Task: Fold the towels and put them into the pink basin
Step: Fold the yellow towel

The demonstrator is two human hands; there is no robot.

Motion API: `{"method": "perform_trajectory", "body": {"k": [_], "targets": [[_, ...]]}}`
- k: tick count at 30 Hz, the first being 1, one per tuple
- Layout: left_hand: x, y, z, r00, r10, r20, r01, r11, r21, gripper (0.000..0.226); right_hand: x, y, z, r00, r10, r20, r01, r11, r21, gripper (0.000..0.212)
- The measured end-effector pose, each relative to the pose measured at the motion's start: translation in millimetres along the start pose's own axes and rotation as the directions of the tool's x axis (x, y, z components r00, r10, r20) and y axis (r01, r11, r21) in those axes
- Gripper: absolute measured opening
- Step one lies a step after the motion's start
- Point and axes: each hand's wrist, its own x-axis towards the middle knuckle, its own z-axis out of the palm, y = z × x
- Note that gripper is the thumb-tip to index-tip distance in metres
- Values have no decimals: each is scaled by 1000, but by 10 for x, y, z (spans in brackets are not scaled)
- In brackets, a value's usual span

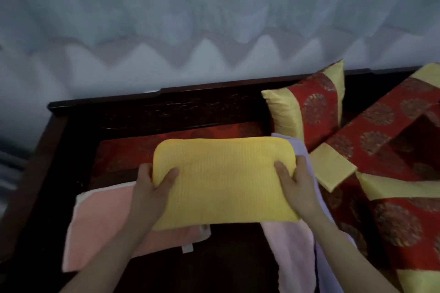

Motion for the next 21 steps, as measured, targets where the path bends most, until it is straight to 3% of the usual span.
{"method": "perform_trajectory", "body": {"k": [3,7,11,17,19,21], "targets": [[87,-325,-678,990,-83,-116,93,993,75,42,-97,-328,650,988,19,155,-15,999,-31,29],[87,-888,-1268,963,-196,-182,221,967,127,52,-307,-551,1410,935,26,354,13,994,-107,56],[129,-1332,-1454,943,-274,-187,304,939,163,53,-373,-444,1829,871,86,483,1,984,-177,38],[207,-1691,-1509,889,-442,-121,458,852,253,62,-424,-253,1991,822,162,546,-36,972,-234,37],[216,-1629,-1598,916,-342,-210,399,829,393,66,-415,-223,1925,830,173,531,-70,975,-209,33],[249,-1474,-1627,935,-69,-348,247,830,500,63,-354,-155,1733,863,171,474,-97,979,-177,28]]}}
